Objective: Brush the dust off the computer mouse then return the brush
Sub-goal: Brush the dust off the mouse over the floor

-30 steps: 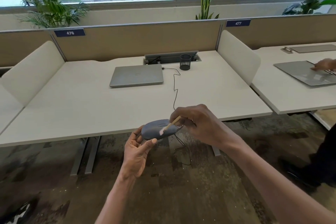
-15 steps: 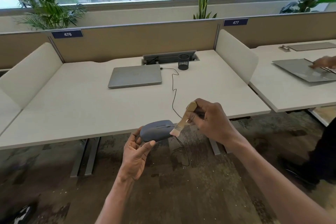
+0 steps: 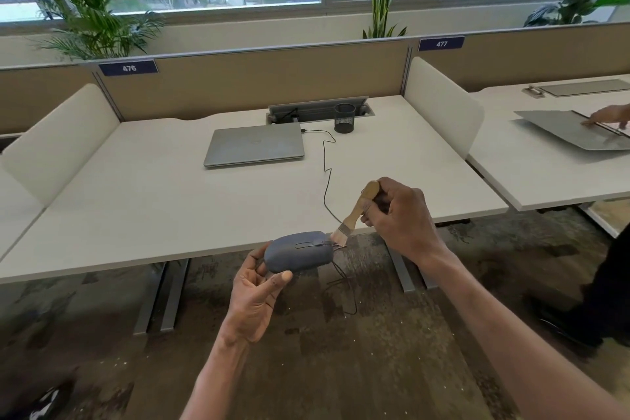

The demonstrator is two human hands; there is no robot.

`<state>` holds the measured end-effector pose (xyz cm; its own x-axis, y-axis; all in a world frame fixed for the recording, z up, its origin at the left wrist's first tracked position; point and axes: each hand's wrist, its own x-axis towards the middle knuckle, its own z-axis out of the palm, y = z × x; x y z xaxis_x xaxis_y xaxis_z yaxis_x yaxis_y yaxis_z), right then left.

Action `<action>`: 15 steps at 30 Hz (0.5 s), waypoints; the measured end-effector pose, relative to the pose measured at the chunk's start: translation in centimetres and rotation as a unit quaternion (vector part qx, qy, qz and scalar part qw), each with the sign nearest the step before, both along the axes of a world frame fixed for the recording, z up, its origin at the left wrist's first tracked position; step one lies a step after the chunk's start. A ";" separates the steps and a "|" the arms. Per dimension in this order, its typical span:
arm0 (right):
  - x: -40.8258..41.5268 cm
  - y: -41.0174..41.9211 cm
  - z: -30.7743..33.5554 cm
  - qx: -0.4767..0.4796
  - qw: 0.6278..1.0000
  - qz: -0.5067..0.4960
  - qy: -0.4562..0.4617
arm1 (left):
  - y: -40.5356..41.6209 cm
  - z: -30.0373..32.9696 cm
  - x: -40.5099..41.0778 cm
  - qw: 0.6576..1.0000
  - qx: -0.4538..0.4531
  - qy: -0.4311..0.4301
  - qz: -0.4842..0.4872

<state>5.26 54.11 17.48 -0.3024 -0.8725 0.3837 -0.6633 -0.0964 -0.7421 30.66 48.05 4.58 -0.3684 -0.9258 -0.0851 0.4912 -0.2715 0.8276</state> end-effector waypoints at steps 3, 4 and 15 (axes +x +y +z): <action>-0.2 -0.2 0.2 -0.016 1.000 -0.011 -0.007 | 0.1 -0.1 0.2 1.000 0.003 -0.007 -0.013; -0.1 -0.2 0.3 -0.020 1.000 -0.007 -0.018 | 0.1 -0.2 0.2 1.000 0.005 -0.010 -0.016; 0.1 -0.6 0.0 -0.003 1.000 -0.013 -0.005 | 0.3 -0.2 0.5 0.999 0.003 -0.026 -0.040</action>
<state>5.36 53.55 17.49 -0.3288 -0.8623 0.3851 -0.6583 -0.0831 -0.7481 31.17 48.38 4.37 -0.4362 -0.8928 -0.1120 0.4239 -0.3137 0.8497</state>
